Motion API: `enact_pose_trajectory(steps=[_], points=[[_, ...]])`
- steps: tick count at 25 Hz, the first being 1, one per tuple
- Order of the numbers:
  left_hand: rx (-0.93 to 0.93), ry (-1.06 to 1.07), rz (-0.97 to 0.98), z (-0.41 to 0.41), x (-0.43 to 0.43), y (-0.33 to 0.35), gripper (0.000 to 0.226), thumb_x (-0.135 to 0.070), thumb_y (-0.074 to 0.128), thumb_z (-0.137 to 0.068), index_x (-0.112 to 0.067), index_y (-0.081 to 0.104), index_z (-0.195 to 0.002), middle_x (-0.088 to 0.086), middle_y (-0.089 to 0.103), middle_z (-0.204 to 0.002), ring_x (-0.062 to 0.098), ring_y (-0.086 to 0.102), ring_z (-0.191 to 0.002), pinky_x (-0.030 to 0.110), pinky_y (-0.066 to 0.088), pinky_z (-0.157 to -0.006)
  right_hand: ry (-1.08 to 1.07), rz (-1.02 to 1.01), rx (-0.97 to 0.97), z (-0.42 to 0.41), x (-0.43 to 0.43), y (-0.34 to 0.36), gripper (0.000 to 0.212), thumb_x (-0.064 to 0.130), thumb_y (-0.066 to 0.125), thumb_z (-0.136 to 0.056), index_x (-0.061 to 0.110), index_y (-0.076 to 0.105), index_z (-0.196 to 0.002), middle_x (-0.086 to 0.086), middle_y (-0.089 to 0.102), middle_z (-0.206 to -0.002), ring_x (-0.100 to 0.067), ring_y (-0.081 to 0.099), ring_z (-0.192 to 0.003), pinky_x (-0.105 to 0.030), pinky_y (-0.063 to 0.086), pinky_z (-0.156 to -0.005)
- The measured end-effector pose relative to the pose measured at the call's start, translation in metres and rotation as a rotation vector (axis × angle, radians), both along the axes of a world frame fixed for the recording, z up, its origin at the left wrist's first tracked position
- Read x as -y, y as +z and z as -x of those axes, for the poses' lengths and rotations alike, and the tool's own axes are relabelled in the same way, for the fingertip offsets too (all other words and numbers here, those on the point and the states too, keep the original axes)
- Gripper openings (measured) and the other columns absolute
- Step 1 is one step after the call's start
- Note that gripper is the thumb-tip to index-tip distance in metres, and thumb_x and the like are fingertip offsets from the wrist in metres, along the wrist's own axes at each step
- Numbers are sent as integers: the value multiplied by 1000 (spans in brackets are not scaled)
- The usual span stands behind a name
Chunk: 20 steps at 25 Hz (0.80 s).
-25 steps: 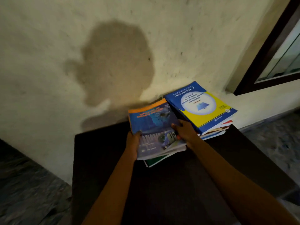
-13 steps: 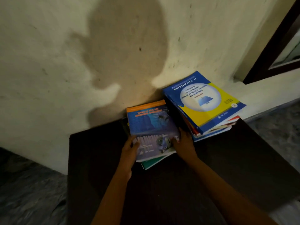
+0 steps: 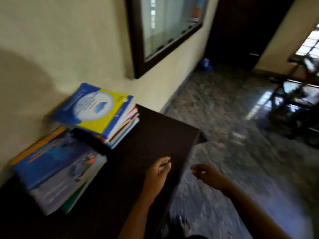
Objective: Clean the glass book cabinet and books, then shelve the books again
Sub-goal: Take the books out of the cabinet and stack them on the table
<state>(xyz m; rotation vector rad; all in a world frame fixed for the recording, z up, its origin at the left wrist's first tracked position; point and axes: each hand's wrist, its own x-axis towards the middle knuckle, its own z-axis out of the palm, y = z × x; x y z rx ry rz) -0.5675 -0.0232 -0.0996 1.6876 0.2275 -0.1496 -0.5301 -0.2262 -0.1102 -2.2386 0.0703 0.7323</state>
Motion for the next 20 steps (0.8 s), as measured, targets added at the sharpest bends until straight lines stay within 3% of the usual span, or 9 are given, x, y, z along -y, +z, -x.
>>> enact_pose_trajectory(steps=[3, 6, 9, 11, 13, 14, 17, 18, 20], points=[[-94, -342, -53, -39, 74, -18, 25, -7, 51, -94, -2, 58, -118, 2, 59, -109, 6, 56, -94, 1, 40, -72, -128, 58, -72, -7, 89, -18, 31, 28, 50, -95, 17, 53, -124, -1, 54, -108, -10, 53, -90, -18, 38, -72], [-182, -423, -64, -89, 150, -45, 23, -7, 51, -95, -3, 58, -117, 5, 60, -113, 10, 54, -104, 5, 43, -77, -254, 113, -130, -19, 180, -33, 35, 25, 49, -96, 15, 49, -129, -8, 55, -123, -19, 54, -105, -13, 39, -71], [-273, -471, -102, -151, 225, -67, 16, -13, 52, -95, -18, 57, -109, 11, 58, -125, 17, 54, -113, 24, 44, -92, -366, 144, -204, -37, 264, -43, 34, 22, 49, -96, 12, 50, -129, -12, 54, -127, -23, 53, -111, -15, 40, -73], [-339, -483, -85, -195, 282, -70, 25, -13, 50, -96, -10, 52, -121, 13, 52, -131, 24, 49, -123, 29, 39, -96, -451, 152, -249, -59, 323, -47, 35, 27, 50, -95, 14, 51, -127, -7, 57, -114, -20, 56, -99, -21, 43, -77], [-375, -486, -76, -235, 328, -67, 34, -12, 48, -97, -5, 45, -130, 7, 50, -128, 20, 46, -123, 24, 35, -93, -493, 144, -245, -92, 374, -46, 35, 25, 49, -96, 11, 50, -128, 0, 55, -89, -8, 50, -70, -13, 39, -58], [-383, -479, -78, -254, 345, -67, 36, -14, 48, -97, -4, 45, -131, 6, 50, -126, 20, 46, -124, 25, 34, -95, -505, 143, -230, -113, 396, -44, 33, 22, 48, -97, 9, 50, -127, -1, 55, -87, -5, 46, -64, -11, 35, -52], [-391, -385, -157, -311, 374, -78, 35, -14, 48, -97, -1, 49, -130, 10, 53, -127, 25, 46, -126, 29, 36, -100, -559, 122, -202, -184, 446, -45, 32, 19, 47, -96, 8, 52, -126, -12, 60, -118, -15, 58, -86, -18, 37, -59], [-385, -332, -195, -334, 381, -88, 35, -11, 48, -97, 3, 49, -129, 14, 53, -130, 27, 47, -126, 28, 37, -98, -552, 118, -194, -214, 460, -46, 32, 20, 48, -96, 9, 54, -125, -12, 59, -121, -18, 58, -93, -18, 37, -58], [-377, -236, -222, -384, 393, -100, 35, -6, 48, -96, 8, 48, -128, 20, 50, -134, 30, 46, -126, 27, 36, -98, -498, 122, -153, -278, 483, -51, 30, 21, 50, -95, 10, 57, -122, -10, 61, -116, -16, 58, -88, -14, 35, -52]])
